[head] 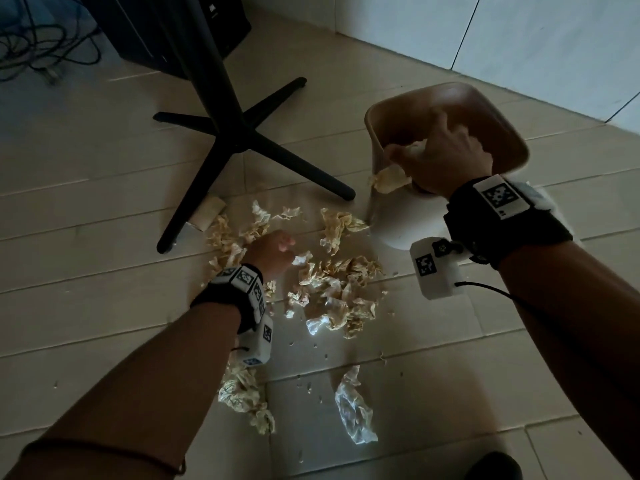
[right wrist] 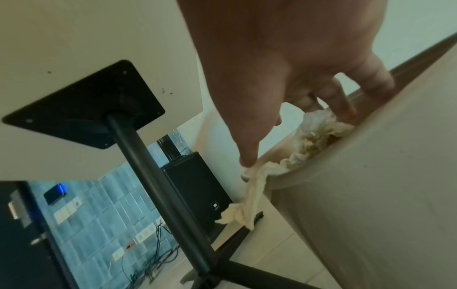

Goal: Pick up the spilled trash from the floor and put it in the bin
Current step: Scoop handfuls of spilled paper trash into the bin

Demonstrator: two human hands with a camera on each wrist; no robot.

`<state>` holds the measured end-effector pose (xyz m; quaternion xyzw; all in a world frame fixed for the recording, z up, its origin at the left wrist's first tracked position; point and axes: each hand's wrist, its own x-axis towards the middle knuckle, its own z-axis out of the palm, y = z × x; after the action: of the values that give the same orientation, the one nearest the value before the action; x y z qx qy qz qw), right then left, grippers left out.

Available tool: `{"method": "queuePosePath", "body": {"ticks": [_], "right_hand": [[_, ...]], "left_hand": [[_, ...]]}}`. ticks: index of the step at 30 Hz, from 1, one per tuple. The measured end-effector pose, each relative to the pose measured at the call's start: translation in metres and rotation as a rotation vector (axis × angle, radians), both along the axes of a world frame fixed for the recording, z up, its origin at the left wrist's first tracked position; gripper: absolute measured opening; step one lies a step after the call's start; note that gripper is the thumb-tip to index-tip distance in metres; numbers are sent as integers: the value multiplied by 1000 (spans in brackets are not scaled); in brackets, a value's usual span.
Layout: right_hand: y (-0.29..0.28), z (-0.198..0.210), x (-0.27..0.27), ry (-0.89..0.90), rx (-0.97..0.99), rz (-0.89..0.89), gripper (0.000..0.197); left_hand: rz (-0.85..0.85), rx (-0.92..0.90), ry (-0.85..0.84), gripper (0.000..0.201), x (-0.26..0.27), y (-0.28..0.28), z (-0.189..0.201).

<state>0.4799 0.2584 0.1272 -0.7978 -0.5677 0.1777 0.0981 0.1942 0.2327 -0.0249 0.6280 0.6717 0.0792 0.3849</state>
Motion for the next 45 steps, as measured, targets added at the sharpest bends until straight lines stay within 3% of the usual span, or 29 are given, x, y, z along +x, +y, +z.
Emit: {"method": "queuePosePath", "body": {"ticks": [6,9,13,18,23,29,35,40,42,45], "right_hand": [[-11,11,-21,-35,420,221,36],[-22,1,-50,58,570,403,27],[-28,-47,-84,158,376,570,26],[-20,-129,-89,136,-25,490,47],[-15,-187,-80,86,-127,472,64],[-26,-215,-78,132,-261,526,80],[-19,-228,-84,114,-237,544,90],[-25,-237,-82,17,-236,501,90],[-31,-238,-82,-23,-221,478,82],[-38,-239,-83,-66,-167,459,56]], "left_hand": [[-4,47,121,28,-7,36,-8],[-17,21,203,29,-7,52,-16],[0,53,353,36,-8,70,-24],[-16,52,437,51,-27,93,-42],[-22,46,415,70,-40,110,-58],[-50,-126,365,92,-35,112,-72],[-187,-106,450,79,-4,106,-71],[-276,87,440,55,17,85,-77],[-288,161,398,44,20,75,-80],[-319,133,391,40,22,61,-79]]}}
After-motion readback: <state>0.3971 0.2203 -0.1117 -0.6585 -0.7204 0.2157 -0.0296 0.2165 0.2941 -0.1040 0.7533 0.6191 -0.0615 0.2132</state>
